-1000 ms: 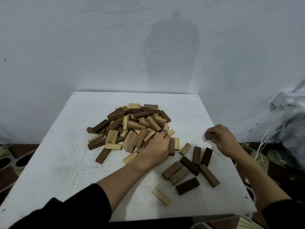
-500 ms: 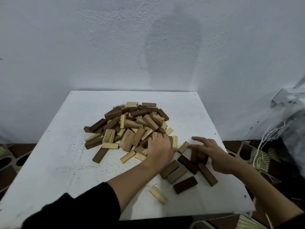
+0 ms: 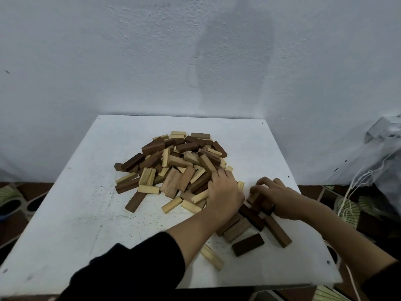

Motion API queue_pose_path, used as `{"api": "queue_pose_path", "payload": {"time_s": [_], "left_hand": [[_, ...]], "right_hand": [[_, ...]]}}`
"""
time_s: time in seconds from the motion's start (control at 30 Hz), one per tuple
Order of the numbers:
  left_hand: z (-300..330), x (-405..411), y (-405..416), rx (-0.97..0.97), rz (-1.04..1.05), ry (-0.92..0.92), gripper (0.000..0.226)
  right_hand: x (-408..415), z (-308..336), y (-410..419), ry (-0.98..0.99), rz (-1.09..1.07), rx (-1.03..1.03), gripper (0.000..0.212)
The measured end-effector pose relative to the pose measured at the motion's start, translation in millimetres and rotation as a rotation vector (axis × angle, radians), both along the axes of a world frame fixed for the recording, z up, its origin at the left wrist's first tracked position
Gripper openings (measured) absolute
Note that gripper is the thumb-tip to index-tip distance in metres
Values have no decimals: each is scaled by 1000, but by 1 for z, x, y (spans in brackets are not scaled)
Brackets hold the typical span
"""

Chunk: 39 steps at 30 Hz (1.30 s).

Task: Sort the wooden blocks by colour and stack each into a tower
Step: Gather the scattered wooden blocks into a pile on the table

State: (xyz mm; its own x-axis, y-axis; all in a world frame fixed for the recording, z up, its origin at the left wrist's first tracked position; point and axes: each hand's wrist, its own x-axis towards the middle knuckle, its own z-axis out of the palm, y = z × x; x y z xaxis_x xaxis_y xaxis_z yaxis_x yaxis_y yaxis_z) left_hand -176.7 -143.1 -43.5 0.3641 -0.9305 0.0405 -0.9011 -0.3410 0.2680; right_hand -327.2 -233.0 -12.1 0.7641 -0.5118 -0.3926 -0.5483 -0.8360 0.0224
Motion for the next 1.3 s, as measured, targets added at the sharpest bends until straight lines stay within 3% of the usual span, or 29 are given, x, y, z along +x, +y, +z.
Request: {"api": "queue_pose_path", "payload": {"time_s": [0.33,0.57,0.9,1.13,1.3], "left_hand": [[0,1,1,-99,-33,-30,65],[-4,-1,-2,-144,-13,96,70],[47,36,-2,-255,15,382,76],[59,111,20,-424,279,364,77],[53,167,48,-433,466,391,76]], "right_hand": [[0,-1,-7,-23,-14,89,76],[3,-1,-9,-95,-87,141,77],[26,23,-17,-404,-131,171,67],[106,47,-1,-599,-71,211,68],[165,48,12,-584,-1,291,69]]}}
